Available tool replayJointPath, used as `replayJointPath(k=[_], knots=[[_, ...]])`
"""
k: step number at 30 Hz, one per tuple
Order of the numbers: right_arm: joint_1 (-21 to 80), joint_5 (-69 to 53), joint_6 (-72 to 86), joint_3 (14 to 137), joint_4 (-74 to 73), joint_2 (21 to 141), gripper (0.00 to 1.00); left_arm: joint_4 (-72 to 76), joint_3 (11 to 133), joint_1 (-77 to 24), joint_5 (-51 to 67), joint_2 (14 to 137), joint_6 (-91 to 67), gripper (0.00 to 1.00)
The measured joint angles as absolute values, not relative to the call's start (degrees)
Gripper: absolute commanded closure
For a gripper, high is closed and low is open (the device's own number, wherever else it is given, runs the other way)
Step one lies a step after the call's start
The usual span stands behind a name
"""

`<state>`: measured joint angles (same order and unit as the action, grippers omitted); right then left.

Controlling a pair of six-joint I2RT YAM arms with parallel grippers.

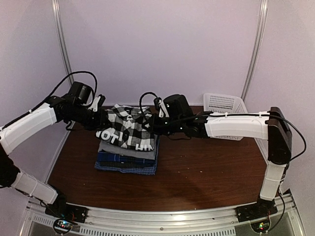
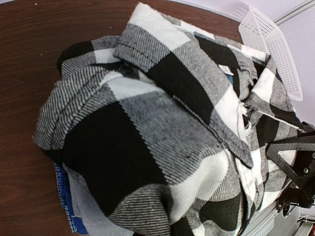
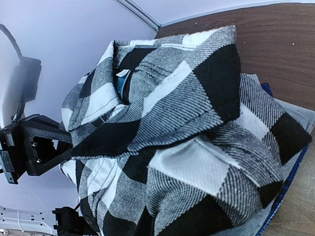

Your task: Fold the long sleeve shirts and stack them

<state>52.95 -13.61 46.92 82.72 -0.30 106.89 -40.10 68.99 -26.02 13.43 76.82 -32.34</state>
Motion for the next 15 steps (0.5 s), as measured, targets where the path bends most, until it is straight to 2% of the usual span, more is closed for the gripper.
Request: replayJointPath(k=[11, 12, 15], knots=[[51.83, -15.44, 46.87, 84.86, 0.47, 112.09, 1.00, -39.51, 66.52, -22.59, 15.64, 77.60, -30.06, 1.00], [51.62, -15.55, 46.87, 84.84, 0.56, 112.38, 0.96, -38.85, 65.58, -22.39, 15.64, 77.67, -30.04, 0.99], [50.94, -15.73, 46.78, 84.12, 0.95, 112.71, 0.88, -37.34, 62.74, -21.74, 15.16, 78.63, -30.06, 0.84]])
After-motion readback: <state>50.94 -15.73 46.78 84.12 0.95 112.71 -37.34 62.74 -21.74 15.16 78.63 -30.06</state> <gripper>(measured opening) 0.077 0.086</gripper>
